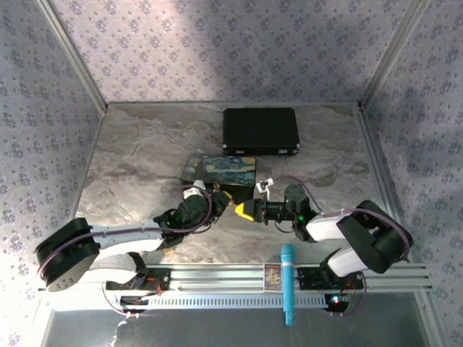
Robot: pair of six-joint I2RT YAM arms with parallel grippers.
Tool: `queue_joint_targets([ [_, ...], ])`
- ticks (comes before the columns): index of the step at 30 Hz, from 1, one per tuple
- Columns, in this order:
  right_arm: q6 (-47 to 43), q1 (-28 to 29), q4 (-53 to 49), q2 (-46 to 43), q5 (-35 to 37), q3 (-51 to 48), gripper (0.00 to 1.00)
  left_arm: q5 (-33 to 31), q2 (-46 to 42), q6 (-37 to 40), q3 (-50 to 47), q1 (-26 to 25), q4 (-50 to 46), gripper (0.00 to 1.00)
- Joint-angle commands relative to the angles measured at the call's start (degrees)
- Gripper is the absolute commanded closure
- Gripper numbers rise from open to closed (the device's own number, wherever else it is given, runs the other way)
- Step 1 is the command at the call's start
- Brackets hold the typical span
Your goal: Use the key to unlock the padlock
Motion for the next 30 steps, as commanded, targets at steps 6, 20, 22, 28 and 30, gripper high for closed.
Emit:
queue_joint_targets([
  [6, 0.27, 1.34, 4.84, 5.24, 0.35, 2.75, 1.0, 1.22, 0.34, 0.22, 1.5, -1.6, 5.16, 1.0],
  [20, 2.01, -1.38, 8.06, 7.1, -1.26, 2.64, 1.0, 6.39, 4.85, 1.26, 1.2, -2.37, 9.54, 1.0],
  [22, 2.1, -1.72, 7.63, 7.38, -1.33, 2.82, 1.0, 6.96, 5.16, 1.39, 0.93, -2.36, 10.93, 1.0],
  [28, 3.19, -3.64, 8.73, 8.67, -1.55, 2.92, 1.0, 9.83, 4.91, 2.7, 2.16, -2.63, 11.15, 1.0],
  [30, 3.54, -3.75, 8.85, 9.04, -1.51, 3.52, 1.0, 9.94, 4.73, 3.18, 2.16, -2.63, 11.02, 1.0],
])
